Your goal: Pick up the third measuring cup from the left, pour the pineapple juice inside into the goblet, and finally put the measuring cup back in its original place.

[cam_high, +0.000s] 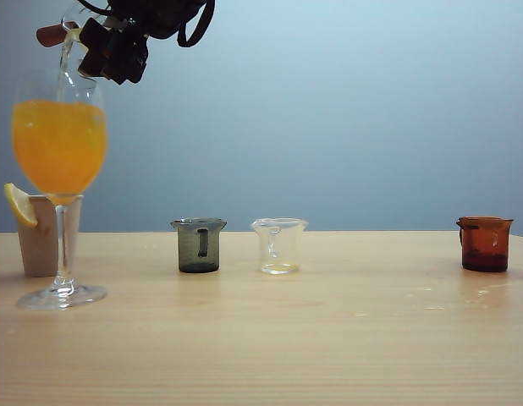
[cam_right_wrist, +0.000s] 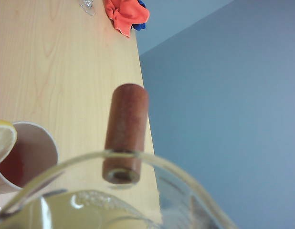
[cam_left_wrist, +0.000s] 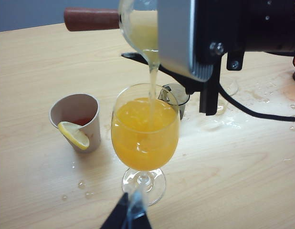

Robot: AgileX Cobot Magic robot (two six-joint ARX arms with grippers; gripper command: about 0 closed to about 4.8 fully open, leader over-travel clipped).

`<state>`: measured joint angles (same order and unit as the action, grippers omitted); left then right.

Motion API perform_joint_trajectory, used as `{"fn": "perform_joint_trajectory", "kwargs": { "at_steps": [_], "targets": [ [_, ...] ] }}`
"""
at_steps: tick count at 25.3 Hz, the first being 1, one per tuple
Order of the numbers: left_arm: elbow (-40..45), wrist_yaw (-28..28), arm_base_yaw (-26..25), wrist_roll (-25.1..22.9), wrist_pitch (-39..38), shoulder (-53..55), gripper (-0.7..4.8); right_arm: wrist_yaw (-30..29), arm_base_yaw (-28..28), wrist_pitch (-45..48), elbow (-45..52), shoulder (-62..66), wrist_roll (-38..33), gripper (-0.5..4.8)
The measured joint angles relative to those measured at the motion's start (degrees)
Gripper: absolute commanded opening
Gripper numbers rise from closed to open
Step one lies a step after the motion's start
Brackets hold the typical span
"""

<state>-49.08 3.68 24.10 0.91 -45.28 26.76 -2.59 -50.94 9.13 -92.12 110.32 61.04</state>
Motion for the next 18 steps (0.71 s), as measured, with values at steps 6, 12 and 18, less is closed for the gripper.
{"fn": "perform_joint_trajectory", "kwargs": {
  "at_steps": [6, 12, 18],
  "targets": [
    [0.00, 0.00, -0.02, 0.00, 0.00, 0.00, -0.04, 0.00, 0.00, 0.00, 0.00, 0.00, 3.54, 1.35],
    [0.00, 0.00, -0.02, 0.00, 0.00, 0.00, -0.04, 0.00, 0.00, 0.17, 0.00, 0.00, 4.66, 1.35],
    [0.00, 0.00, -0.02, 0.00, 0.00, 0.00, -0.04, 0.00, -0.52, 2.99, 0.02, 0.15, 6.21, 1.35]
  ]
}}
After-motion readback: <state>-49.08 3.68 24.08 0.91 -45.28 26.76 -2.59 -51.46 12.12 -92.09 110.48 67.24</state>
